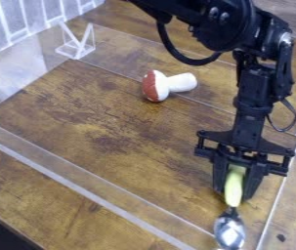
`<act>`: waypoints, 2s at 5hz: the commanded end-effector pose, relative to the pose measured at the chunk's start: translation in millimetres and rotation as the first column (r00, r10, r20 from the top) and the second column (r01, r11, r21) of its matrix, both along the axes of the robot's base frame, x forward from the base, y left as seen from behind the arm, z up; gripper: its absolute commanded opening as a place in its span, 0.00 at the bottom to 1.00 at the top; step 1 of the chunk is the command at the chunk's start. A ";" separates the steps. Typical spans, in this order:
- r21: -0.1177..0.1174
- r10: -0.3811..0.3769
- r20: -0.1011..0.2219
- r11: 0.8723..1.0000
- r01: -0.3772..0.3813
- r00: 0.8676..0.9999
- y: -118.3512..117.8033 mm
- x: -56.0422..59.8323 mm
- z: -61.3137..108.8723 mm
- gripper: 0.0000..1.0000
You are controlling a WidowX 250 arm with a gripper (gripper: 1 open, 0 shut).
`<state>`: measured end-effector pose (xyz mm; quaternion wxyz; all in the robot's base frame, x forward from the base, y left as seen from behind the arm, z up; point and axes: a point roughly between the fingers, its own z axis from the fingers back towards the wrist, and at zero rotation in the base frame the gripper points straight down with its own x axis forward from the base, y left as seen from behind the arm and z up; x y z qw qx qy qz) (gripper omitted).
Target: Move the green spoon to the left
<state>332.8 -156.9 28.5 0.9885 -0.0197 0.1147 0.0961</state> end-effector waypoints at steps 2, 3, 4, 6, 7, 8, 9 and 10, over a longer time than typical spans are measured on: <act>-0.004 0.073 0.046 0.997 -0.073 0.996 -9.4 -7.2 20.1 0.00; 0.011 0.107 0.044 0.994 -0.108 0.993 -8.4 -11.3 20.7 0.00; 0.027 0.135 0.049 0.990 -0.137 0.990 -7.7 -15.1 20.5 0.00; 0.057 0.120 0.061 0.991 -0.124 0.991 5.7 -13.0 20.4 0.00; 0.070 0.118 0.068 0.990 -0.123 0.991 6.4 -8.8 19.8 0.00; 0.082 0.118 0.074 0.989 -0.124 0.990 6.9 -4.7 18.2 0.00; 0.091 0.139 0.082 0.985 -0.146 0.987 1.3 3.1 15.2 0.00; 0.094 0.170 0.090 0.979 -0.178 0.981 -4.5 10.1 14.8 0.00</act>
